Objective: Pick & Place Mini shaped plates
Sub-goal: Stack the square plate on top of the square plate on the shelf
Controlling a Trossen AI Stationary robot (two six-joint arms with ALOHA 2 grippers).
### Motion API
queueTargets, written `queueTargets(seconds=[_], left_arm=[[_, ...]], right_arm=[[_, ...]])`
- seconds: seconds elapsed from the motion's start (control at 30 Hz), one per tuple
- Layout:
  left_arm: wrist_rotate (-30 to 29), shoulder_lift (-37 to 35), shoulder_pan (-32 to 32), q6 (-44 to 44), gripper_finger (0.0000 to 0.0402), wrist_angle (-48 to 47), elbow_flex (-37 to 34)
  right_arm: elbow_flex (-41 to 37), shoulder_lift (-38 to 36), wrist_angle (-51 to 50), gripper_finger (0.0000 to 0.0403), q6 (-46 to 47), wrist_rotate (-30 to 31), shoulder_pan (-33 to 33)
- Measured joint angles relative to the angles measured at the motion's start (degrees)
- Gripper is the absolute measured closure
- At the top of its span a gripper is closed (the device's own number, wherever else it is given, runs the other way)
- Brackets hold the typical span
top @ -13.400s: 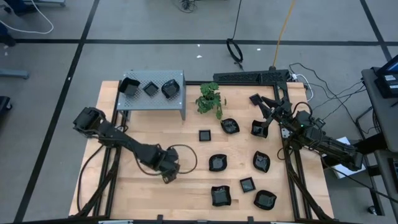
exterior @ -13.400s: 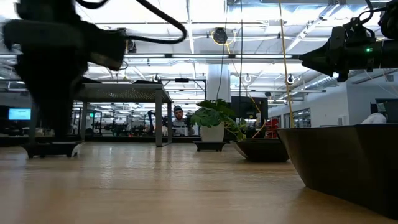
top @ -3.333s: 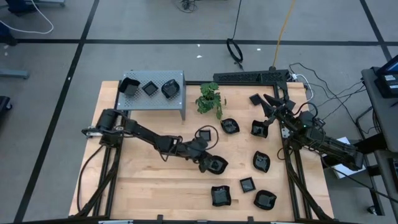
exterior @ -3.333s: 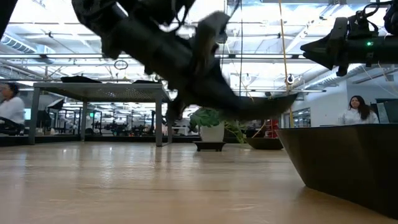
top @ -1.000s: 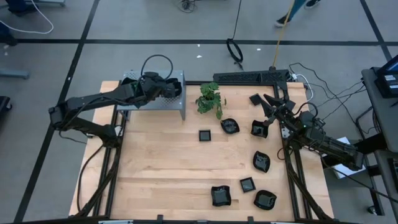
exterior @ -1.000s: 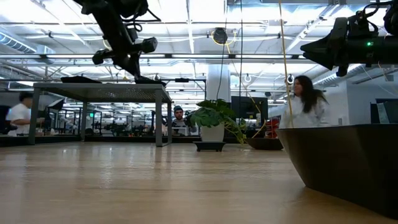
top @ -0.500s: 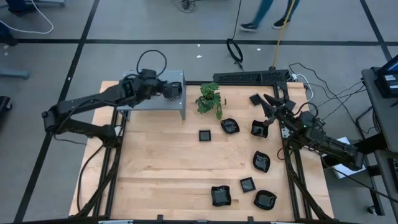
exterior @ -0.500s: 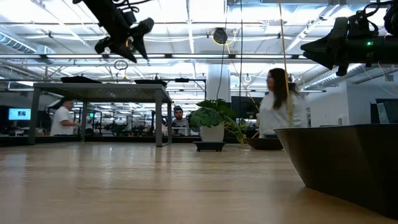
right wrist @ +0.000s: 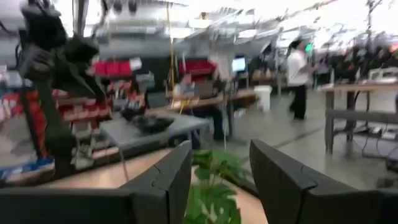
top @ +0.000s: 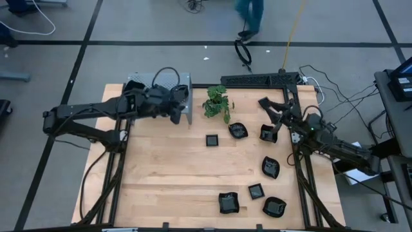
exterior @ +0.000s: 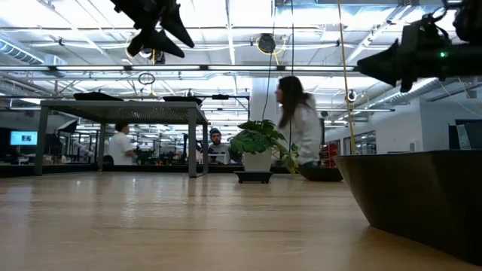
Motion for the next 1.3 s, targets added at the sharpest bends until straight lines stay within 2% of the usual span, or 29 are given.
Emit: queueTargets(seconds=[0.17,0.3,0.57,0.7,0.87,1.07,1.3], left_arm=[[0.0,0.0,-4.9,-1.1,0.0243,0.1,0.0],[-0.1,0.6,-8.6,-0.1,0.0243,1.1,0.0],[-0.2,5.6,-15.8,11.1,0.0243,7.5,0.0],[-1.3,10.0,-18.5,17.8,0.0242,13.2,0.0],[-2.8,17.6,-19.9,21.3,0.0241,17.8,0.0],[-3.0,28.2,-20.3,24.7,0.0205,20.0,0.0],[-3.8,38.7,-19.0,35.0,0.018,26.3,0.0]], right_arm=[[4.5,10.0,-4.4,0.025,-1.2,-5.1,0.0],[7.0,19.1,-4.2,0.025,-2.2,-10.5,0.0],[10.7,31.9,-4.2,0.025,-9.8,-11.6,3.0],[12.0,34.5,-4.1,0.025,-11.7,-11.3,5.6],[12.2,34.8,-5.4,0.025,-11.9,-8.1,8.3],[12.3,34.6,-9.2,0.025,-11.9,-4.2,10.5],[12.3,34.6,-10.0,0.025,-11.7,-4.0,11.3]])
